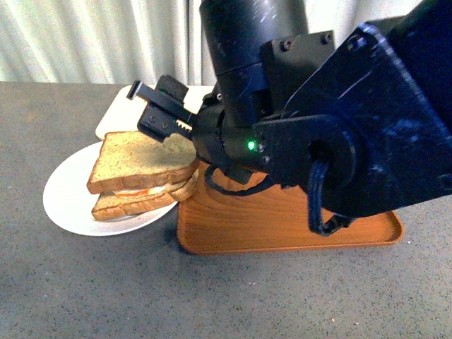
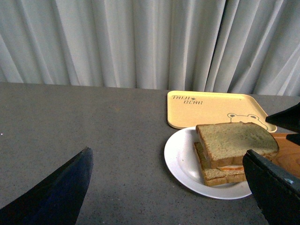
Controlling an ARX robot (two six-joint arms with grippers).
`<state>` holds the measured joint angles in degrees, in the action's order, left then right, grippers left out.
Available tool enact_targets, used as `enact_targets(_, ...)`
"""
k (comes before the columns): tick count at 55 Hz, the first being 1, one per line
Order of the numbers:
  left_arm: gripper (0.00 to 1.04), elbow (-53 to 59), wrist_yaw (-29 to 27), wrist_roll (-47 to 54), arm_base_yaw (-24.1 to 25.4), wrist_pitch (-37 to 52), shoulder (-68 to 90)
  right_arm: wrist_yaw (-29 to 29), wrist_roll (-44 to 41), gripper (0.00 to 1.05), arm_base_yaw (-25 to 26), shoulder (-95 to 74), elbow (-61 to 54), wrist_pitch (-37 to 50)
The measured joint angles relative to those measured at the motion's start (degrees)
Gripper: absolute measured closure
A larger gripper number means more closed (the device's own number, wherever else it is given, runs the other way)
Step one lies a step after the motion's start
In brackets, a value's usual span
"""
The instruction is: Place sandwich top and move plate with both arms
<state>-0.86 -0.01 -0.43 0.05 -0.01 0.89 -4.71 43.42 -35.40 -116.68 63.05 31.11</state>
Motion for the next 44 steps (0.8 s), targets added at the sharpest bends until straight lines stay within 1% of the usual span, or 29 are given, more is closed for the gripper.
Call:
enact_targets(1, 0.09, 0.0, 0.0, 0.0, 0.0, 0.0, 0.0, 0.0, -0.04, 0.23, 0.04, 0.17, -0.11, 0.02)
enact_targets(4, 0.09, 0.0, 0.0, 0.0, 0.0, 0.0, 0.0, -0.09, -0.98, 0.11, 0.63, 2.43, -1.66, 0.57)
enact_targets(6, 0.09, 0.0, 0.0, 0.0, 0.0, 0.0, 0.0, -0.09, -1.33, 0.08, 0.92, 3.56, -2.49, 0.92)
enact_targets(10, 0.09, 0.0, 0.0, 0.0, 0.0, 0.0, 0.0, -0.11, -2.32, 0.09, 1.6, 6.32, -4.63, 1.9)
enact_targets(16, 0.09, 0.0, 0.0, 0.0, 0.0, 0.0, 0.0, -0.63, -4.5, 0.09, 2.95, 11.54, -9.16, 3.34)
enact_targets(17, 0.09, 0.0, 0.0, 0.0, 0.0, 0.0, 0.0, -3.04, -6.56, 0.1, 2.97, 12.02, -10.1, 4.92)
enact_targets(19, 0.09, 0.0, -0.02, 0.0, 0.0, 0.0, 0.0, -10.29, -11.69, 0.16, 3.21, 13.51, -13.22, 11.39)
enact_targets(21, 0.09, 0.0, 0.07, 0.0, 0.0, 0.0, 0.0, -16.39, -17.55, 0.22, 3.76, 15.1, -16.7, 17.9)
enact_targets(22, 0.09, 0.0, 0.0, 0.0, 0.0, 0.0, 0.0, -18.91, -20.11, 0.26, 4.2, 16.11, -18.82, 20.98)
enact_targets(24, 0.09, 0.0, 0.0, 0.0, 0.0, 0.0, 0.0, -21.55, -25.68, 0.31, 5.16, 17.86, -21.97, 24.83)
enact_targets(25, 0.09, 0.0, 0.0, 0.0, 0.0, 0.0, 0.0, -21.9, -29.24, 0.36, 6.38, 19.78, -24.96, 27.54)
enact_targets(27, 0.09, 0.0, -0.02, 0.0, 0.0, 0.0, 0.0, -21.77, -32.11, 0.41, 7.48, 21.44, -27.3, 28.92)
enact_targets(28, 0.09, 0.0, -0.02, 0.0, 0.0, 0.0, 0.0, -21.35, -34.75, 0.45, 8.57, 23.04, -29.38, 29.75)
enact_targets(29, 0.09, 0.0, -0.02, 0.0, 0.0, 0.0, 0.0, -20.9, -36.17, 0.49, 9.4, 24.33, -31.02, 30.16)
enact_targets(30, 0.09, 0.0, -0.02, 0.0, 0.0, 0.0, 0.0, -20.79, -36.46, 0.49, 9.6, 24.63, -31.41, 30.25)
enact_targets(32, 0.09, 0.0, 0.0, 0.0, 0.0, 0.0, 0.0, -19.26, -38.66, 0.57, 11.19, 27.28, -34.86, 30.73)
enact_targets(41, 0.09, 0.0, 0.0, 0.0, 0.0, 0.0, 0.0, -14.67, -41.7, 0.83, 15.69, 34.49, -43.6, 30.84)
enact_targets(44, 0.09, 0.0, 0.0, 0.0, 0.0, 0.0, 0.0, -12.79, -42.12, 0.95, 17.44, 37.77, -46.45, 30.51)
